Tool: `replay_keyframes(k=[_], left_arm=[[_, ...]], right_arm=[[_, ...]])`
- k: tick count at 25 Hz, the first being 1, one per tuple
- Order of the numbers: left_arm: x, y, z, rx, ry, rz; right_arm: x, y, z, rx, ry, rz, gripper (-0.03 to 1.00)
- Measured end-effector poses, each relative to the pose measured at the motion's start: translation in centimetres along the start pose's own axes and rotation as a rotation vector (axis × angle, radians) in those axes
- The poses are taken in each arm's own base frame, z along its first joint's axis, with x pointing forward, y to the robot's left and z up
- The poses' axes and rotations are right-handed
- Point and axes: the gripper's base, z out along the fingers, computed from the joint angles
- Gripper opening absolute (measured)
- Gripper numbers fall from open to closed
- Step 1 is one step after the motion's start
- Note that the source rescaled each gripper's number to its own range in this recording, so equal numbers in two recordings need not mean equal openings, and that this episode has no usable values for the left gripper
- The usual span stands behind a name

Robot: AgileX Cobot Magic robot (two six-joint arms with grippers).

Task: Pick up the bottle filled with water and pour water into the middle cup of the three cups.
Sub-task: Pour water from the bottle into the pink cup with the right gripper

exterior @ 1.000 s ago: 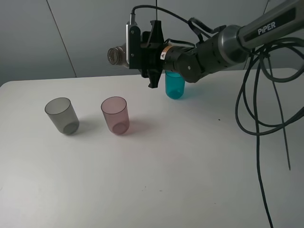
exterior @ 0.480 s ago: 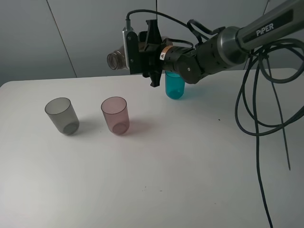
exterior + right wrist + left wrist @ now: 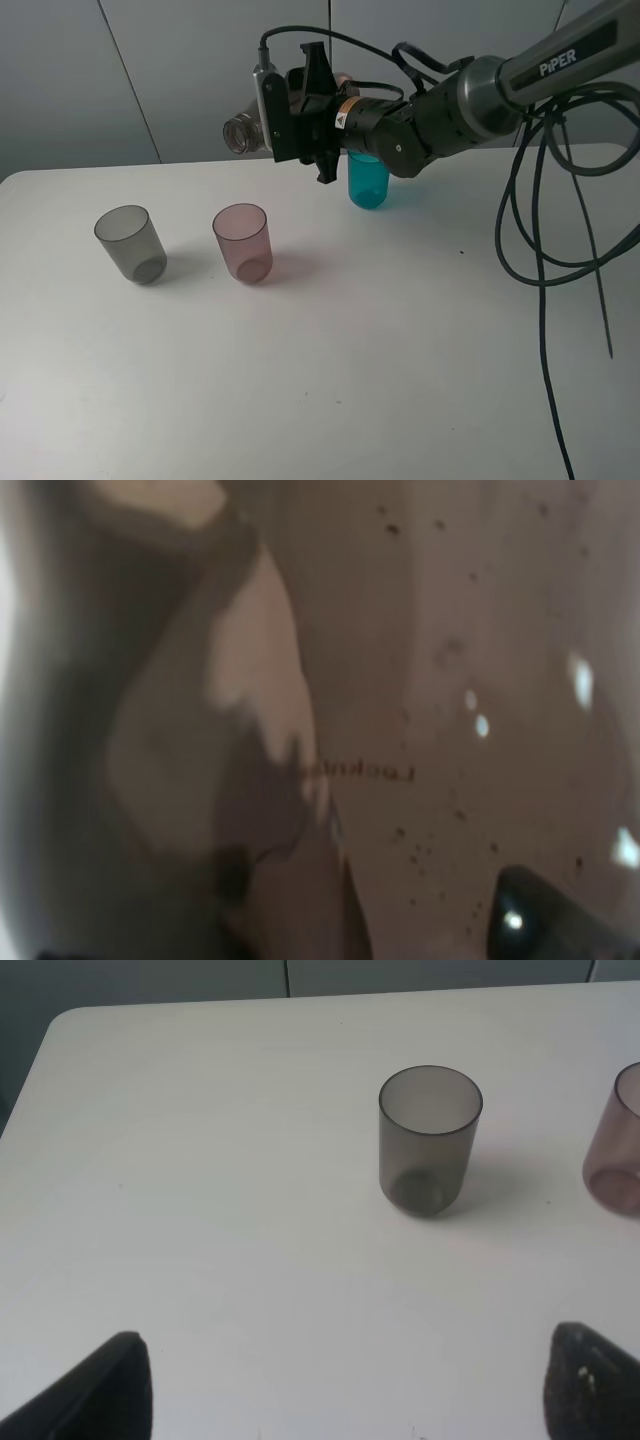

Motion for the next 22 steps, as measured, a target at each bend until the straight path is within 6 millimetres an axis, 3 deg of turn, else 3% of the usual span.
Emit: replay_keyframes(k=[22], left_arm=[[0.0, 0.0, 0.0, 0.0, 0.0, 0.0]], right_arm=[[-0.7, 1.3, -0.4, -0.04, -0.033, -0.04, 0.0]])
